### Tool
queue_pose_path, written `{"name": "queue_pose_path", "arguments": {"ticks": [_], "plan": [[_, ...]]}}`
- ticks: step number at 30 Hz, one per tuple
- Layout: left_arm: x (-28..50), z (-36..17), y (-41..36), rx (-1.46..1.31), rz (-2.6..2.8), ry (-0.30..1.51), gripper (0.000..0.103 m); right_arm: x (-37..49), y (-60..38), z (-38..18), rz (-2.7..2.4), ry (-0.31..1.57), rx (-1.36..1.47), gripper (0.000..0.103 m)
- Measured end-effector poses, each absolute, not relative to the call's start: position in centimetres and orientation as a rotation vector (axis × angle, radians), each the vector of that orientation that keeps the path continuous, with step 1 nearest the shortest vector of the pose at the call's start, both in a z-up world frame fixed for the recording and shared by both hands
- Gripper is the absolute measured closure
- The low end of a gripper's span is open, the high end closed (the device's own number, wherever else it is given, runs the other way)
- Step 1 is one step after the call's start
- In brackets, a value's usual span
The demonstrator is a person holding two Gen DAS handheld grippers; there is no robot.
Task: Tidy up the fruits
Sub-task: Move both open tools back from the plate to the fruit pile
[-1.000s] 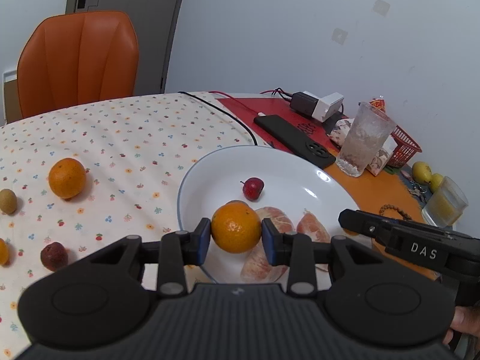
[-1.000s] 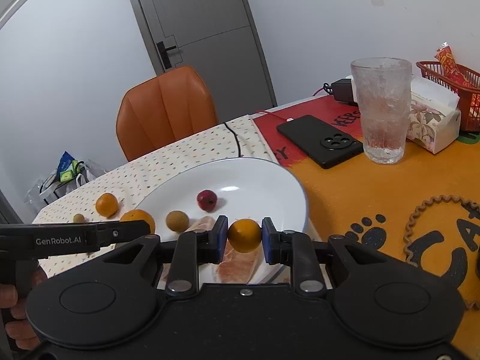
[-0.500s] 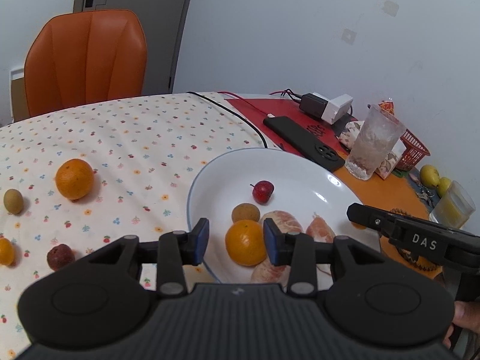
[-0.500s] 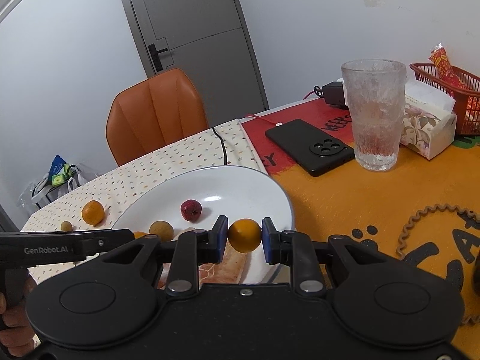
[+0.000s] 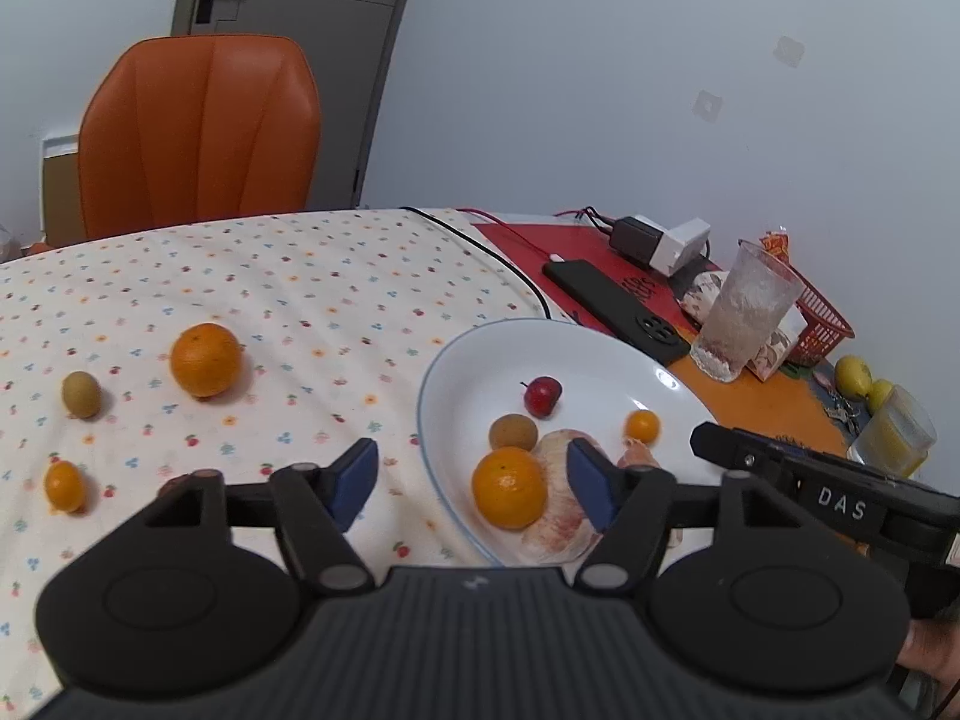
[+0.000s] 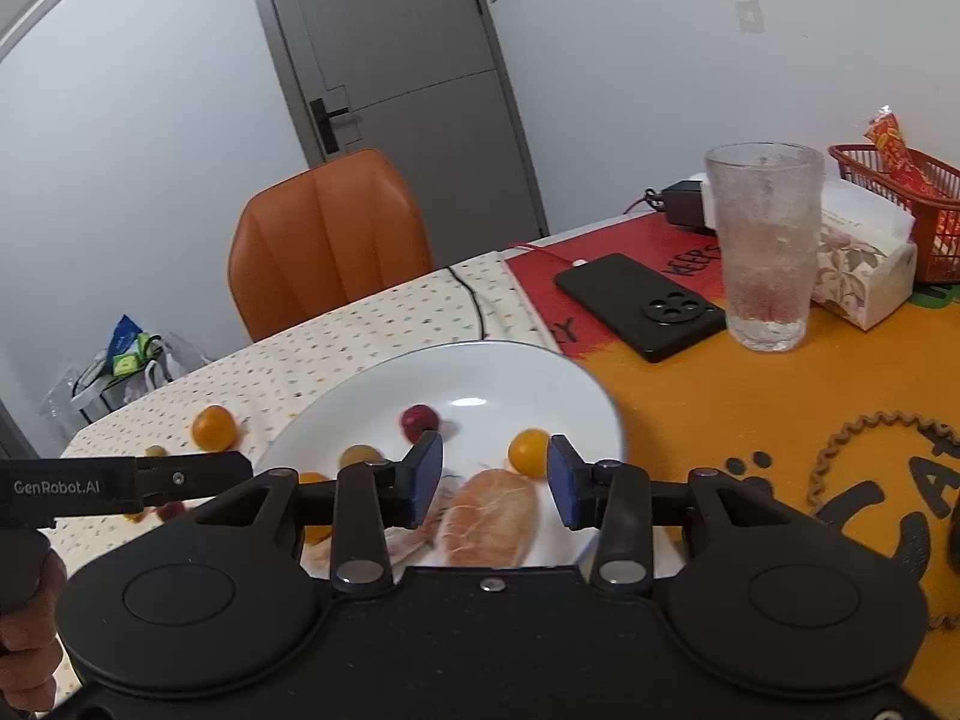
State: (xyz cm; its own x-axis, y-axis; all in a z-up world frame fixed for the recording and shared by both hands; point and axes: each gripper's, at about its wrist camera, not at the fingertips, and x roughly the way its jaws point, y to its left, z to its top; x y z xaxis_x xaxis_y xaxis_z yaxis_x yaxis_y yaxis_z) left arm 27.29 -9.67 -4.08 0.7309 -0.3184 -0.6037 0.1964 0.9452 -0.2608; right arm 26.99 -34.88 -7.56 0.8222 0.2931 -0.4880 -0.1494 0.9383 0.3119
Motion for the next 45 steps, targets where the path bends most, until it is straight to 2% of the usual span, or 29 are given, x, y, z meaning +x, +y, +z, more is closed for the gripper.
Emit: {"name": "queue_pose_path", "arguments": {"ticks": [9,13,17,24,33,45], "plan": [[25.7,-3.1,-7.3,-0.196,-0.226,0.662,0.015,25.8,-32.8,-7.0,0.293,0.553,0.258,0.045],[25.1,-2.7,-6.0,-0.199,-0.201,0.648,0.013,25.4,-31.7,-6.6,0.317,0.546,0.251,0.037],[24.4,-2.5,-4.9,-0.2,-0.178,0.642,0.012,25.0,-30.7,-6.2,0.342,0.526,0.246,0.024],[23.2,-2.1,-2.9,-0.198,-0.143,0.63,0.011,24.8,-28.9,-5.8,0.383,0.521,0.247,0.018],[22.0,-1.6,-0.1,-0.194,-0.093,0.617,0.007,24.7,-26.5,-5.4,0.453,0.527,0.25,0.001],[20.6,-1.5,3.0,-0.202,-0.051,0.603,0.005,24.7,-23.7,-5.3,0.511,0.553,0.249,0.0]]}}
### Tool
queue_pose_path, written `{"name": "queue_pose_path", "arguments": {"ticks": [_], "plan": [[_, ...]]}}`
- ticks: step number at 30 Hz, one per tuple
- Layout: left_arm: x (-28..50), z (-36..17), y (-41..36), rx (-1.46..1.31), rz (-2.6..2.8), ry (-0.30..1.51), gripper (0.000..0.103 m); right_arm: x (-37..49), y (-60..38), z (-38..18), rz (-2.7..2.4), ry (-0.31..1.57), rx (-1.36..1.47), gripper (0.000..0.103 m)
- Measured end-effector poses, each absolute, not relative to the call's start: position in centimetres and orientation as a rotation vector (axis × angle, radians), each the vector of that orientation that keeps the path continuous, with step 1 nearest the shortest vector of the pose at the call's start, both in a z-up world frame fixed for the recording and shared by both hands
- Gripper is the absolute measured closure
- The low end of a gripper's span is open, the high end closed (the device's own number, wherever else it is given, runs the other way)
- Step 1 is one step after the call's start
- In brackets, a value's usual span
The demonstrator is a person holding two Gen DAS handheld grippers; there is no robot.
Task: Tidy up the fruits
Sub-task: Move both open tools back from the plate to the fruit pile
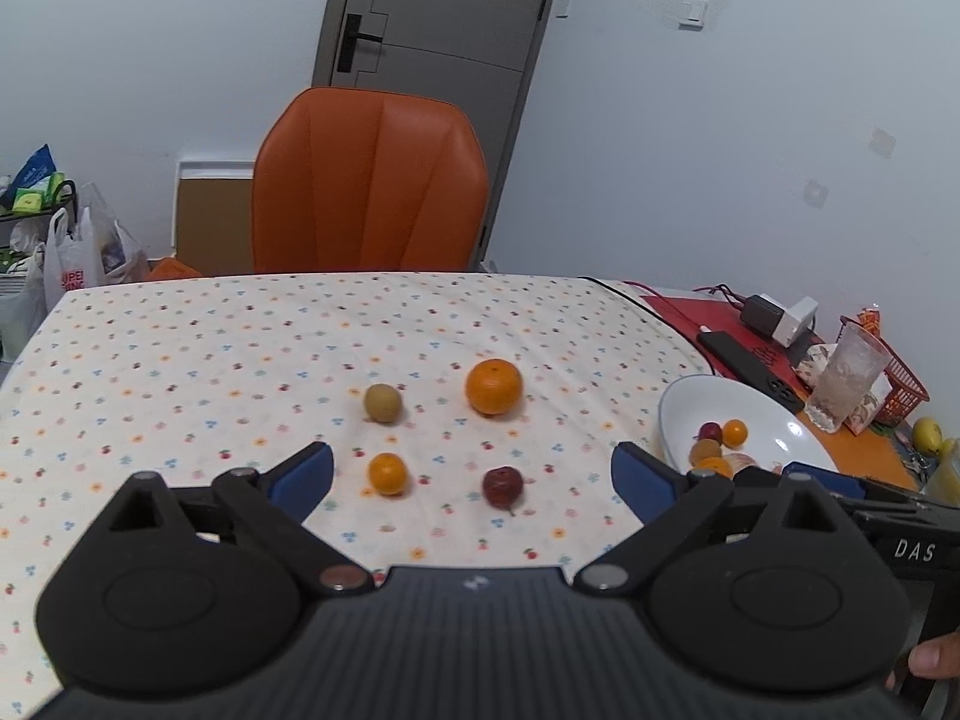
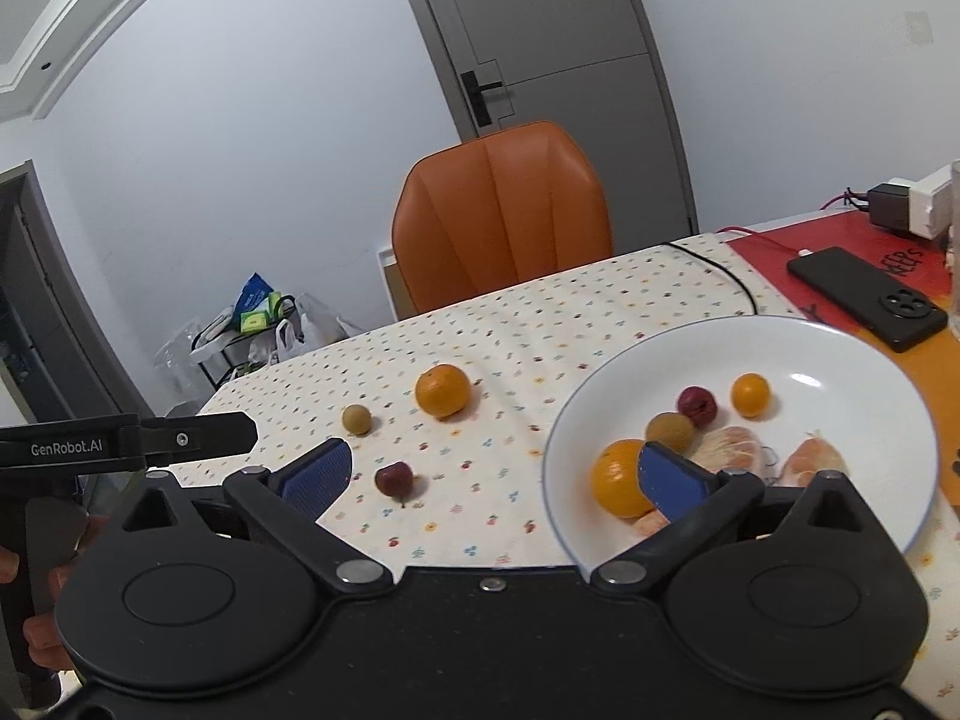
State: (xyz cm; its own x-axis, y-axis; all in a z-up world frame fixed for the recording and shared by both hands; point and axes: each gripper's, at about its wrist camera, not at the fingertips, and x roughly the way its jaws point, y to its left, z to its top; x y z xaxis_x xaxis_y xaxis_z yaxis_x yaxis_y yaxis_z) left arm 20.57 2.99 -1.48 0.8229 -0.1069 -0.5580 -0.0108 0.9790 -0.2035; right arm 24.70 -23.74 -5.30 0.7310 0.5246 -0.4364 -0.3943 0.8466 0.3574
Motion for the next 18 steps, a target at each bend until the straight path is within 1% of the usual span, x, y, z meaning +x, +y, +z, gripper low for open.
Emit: {"name": "queue_pose_path", "arguments": {"ticks": [10,13,14,15,16,18], "plan": [[20.4,-2.4,5.5,-0.236,0.034,0.6,0.006,24.8,-21.8,-5.4,0.554,0.568,0.224,0.0],[20.7,-2.9,5.9,-0.25,0.029,0.611,0.007,25.0,-21.3,-5.6,0.56,0.573,0.221,0.005],[20.8,-3.1,5.8,-0.248,0.027,0.611,0.008,25.1,-21.2,-5.7,0.564,0.578,0.219,0.009],[20.9,-3.2,5.8,-0.244,0.025,0.611,0.01,25.1,-21.0,-5.9,0.569,0.583,0.218,0.013],[21.1,-3.4,5.7,-0.241,0.024,0.614,0.011,25.2,-20.8,-5.9,0.574,0.587,0.215,0.014],[21.5,-3.8,5.7,-0.246,0.019,0.622,0.017,25.3,-20.4,-6.1,0.58,0.594,0.205,0.019]]}}
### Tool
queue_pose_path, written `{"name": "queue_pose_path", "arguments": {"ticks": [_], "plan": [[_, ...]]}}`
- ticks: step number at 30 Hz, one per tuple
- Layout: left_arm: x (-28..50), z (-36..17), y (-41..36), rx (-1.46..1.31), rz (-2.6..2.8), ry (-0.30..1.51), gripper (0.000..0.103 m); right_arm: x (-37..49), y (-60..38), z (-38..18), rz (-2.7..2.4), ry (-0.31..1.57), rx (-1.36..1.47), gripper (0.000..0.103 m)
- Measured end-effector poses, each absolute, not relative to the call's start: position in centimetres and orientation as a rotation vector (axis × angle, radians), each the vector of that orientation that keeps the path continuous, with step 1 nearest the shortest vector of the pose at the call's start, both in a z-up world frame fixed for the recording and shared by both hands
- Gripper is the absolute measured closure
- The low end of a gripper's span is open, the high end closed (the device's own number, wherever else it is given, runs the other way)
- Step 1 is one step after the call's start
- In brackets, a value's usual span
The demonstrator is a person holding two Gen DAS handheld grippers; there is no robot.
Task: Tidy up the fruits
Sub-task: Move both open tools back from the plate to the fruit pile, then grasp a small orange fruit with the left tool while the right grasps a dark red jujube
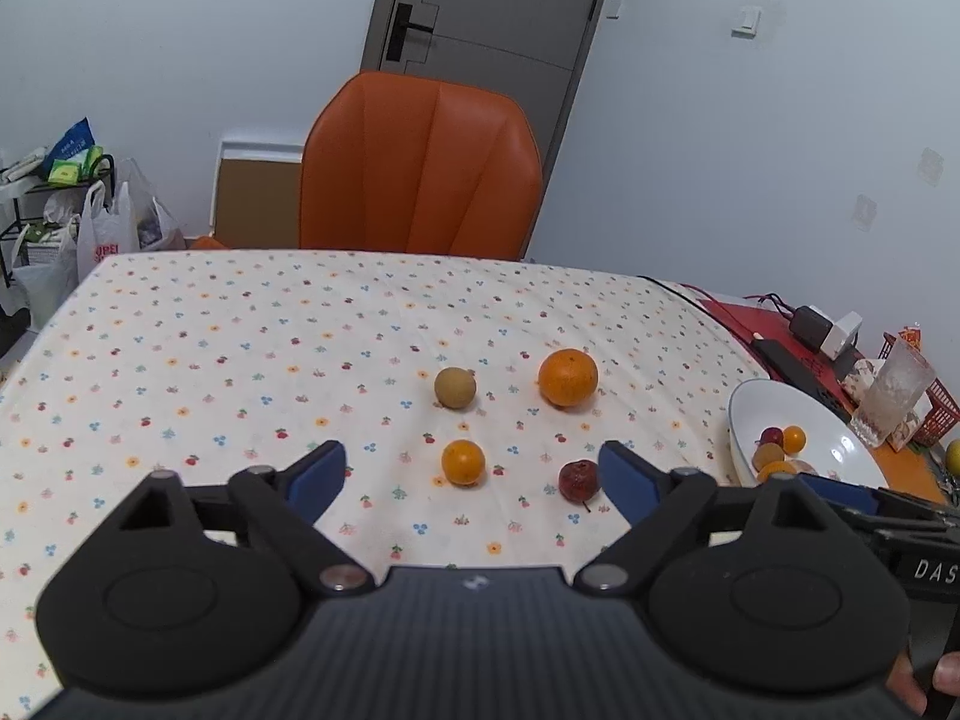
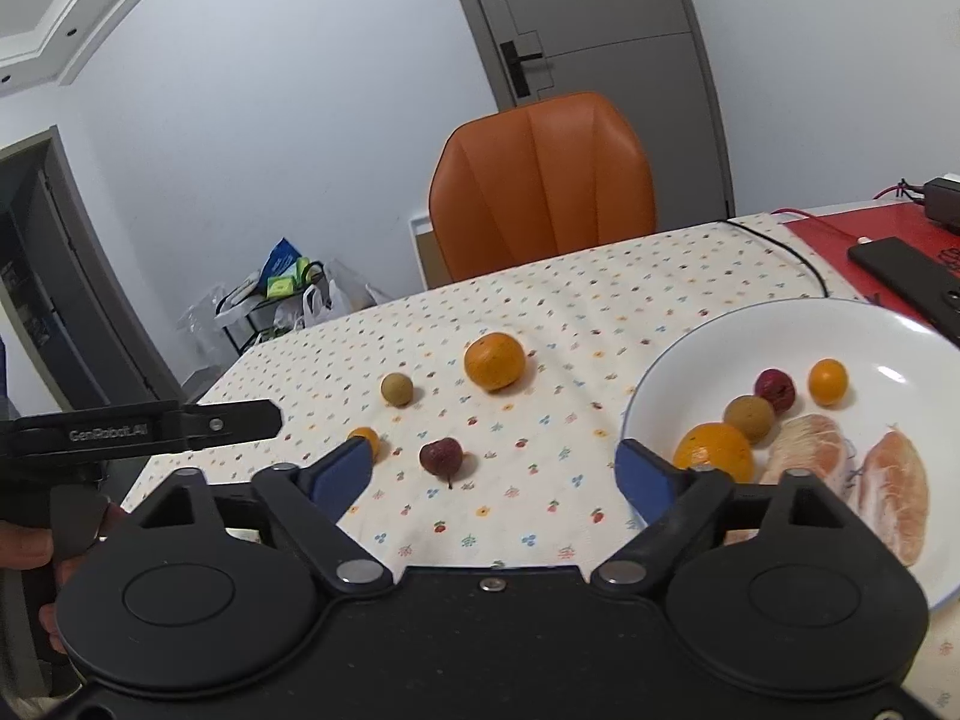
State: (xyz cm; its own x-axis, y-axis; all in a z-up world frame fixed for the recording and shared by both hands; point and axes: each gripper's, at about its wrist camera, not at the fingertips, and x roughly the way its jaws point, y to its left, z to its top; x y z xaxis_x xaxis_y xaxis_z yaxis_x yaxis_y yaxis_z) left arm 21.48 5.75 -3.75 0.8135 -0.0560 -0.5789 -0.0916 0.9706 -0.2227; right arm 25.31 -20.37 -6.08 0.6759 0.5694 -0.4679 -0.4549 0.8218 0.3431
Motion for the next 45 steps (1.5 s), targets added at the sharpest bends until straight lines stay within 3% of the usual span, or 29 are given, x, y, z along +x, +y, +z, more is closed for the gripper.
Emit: {"name": "queue_pose_path", "arguments": {"ticks": [22,28,32,45], "plan": [[26.1,-7.7,5.5,-0.252,-0.02,0.702,0.04,27.7,-17.1,-7.3,0.606,0.639,0.138,0.037],[26.9,-8.6,5.5,-0.254,-0.02,0.723,0.057,28.3,-16.4,-7.6,0.612,0.648,0.125,0.038],[27.0,-8.7,5.8,-0.25,-0.017,0.72,0.082,28.5,-16.0,-7.7,0.616,0.651,0.118,0.038],[25.2,-7.4,7.9,-0.27,0.015,0.69,0.082,29.3,-13.6,-8.1,0.639,0.658,0.089,0.038]]}}
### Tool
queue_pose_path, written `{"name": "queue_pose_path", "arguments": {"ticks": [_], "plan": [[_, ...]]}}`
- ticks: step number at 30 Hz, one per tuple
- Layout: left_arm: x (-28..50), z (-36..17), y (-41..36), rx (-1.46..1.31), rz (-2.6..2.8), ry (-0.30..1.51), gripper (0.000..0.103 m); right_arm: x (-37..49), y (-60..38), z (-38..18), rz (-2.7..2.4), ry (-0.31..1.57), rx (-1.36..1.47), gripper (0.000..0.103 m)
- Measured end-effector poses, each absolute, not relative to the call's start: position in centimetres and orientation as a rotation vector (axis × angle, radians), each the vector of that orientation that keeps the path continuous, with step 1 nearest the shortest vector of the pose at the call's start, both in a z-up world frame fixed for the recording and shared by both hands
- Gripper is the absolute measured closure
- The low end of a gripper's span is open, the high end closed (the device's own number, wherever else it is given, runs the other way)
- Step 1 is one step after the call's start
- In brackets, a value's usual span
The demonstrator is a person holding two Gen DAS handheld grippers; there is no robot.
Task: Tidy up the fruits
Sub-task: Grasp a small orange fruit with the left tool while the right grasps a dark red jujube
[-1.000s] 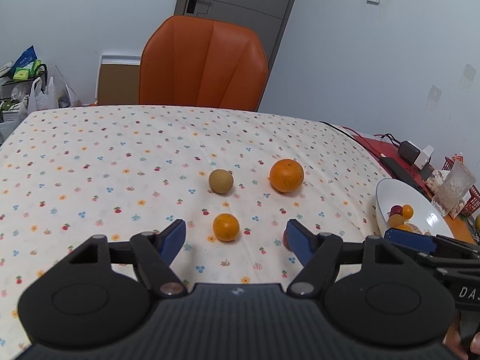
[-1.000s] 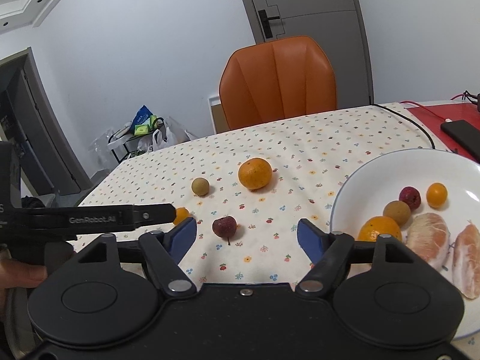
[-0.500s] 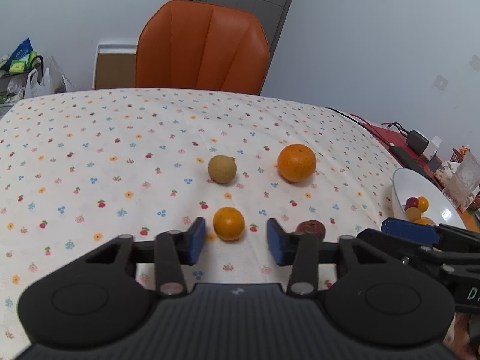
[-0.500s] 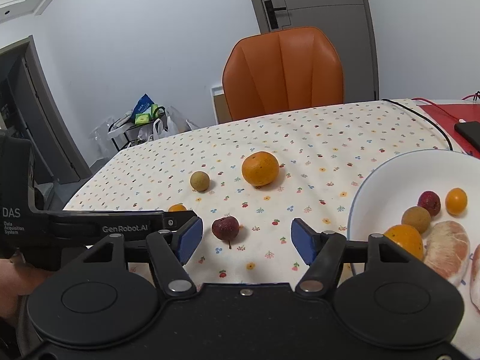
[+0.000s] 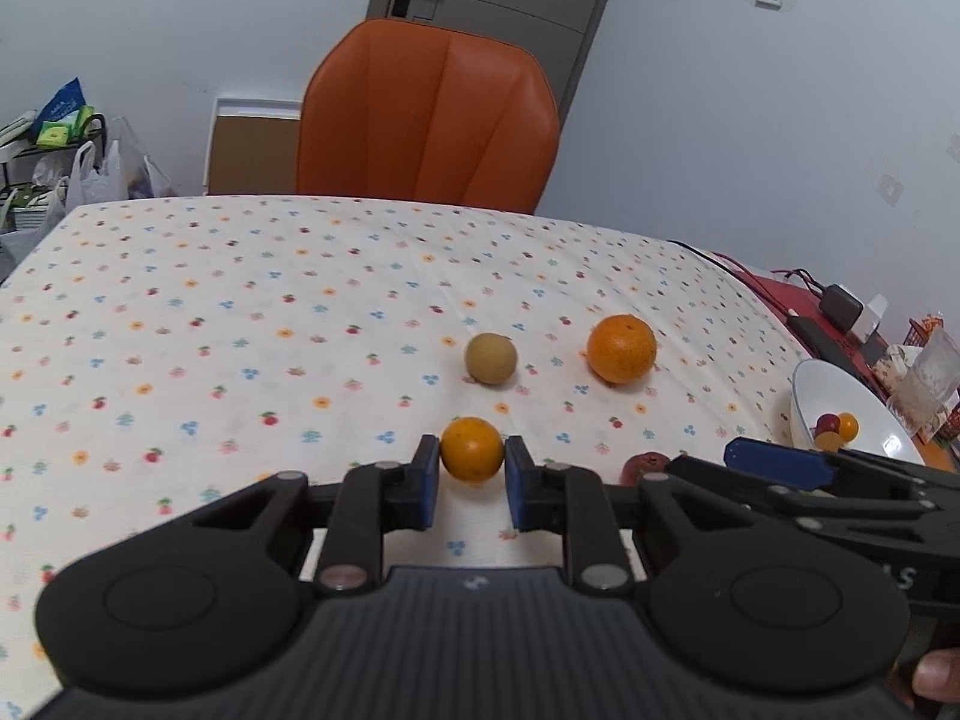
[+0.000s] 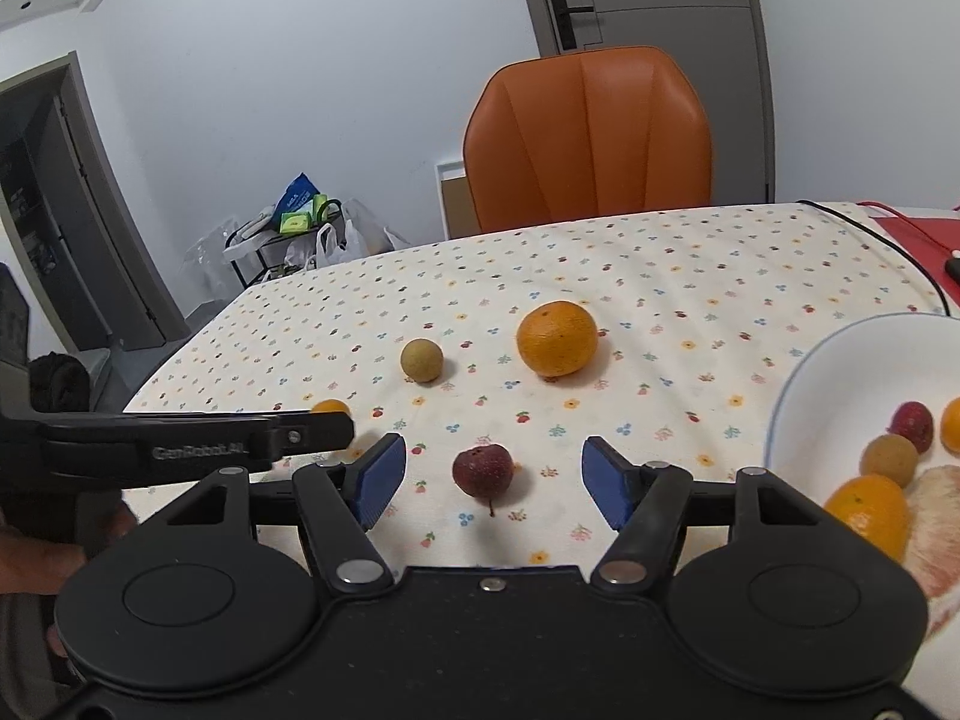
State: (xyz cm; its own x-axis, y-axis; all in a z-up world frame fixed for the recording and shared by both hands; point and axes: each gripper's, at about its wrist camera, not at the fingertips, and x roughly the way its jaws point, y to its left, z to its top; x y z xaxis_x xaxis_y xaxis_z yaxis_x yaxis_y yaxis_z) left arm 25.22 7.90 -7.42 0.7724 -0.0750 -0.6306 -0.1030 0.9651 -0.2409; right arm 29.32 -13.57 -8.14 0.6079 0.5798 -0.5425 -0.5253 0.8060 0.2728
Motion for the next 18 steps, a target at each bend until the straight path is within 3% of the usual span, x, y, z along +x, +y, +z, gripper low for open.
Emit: {"name": "queue_pose_path", "arguments": {"ticks": [10,16,18], "plan": [[24.2,-7.0,8.9,-0.277,0.044,0.688,0.082,30.5,-11.6,-9.3,0.634,0.685,0.051,0.039],[23.7,-6.7,8.8,-0.276,0.045,0.683,0.082,30.8,-11.4,-10.0,0.622,0.683,0.037,0.053],[23.6,-6.6,8.7,-0.273,0.044,0.681,0.082,31.0,-11.4,-9.9,0.617,0.686,0.035,0.072]]}}
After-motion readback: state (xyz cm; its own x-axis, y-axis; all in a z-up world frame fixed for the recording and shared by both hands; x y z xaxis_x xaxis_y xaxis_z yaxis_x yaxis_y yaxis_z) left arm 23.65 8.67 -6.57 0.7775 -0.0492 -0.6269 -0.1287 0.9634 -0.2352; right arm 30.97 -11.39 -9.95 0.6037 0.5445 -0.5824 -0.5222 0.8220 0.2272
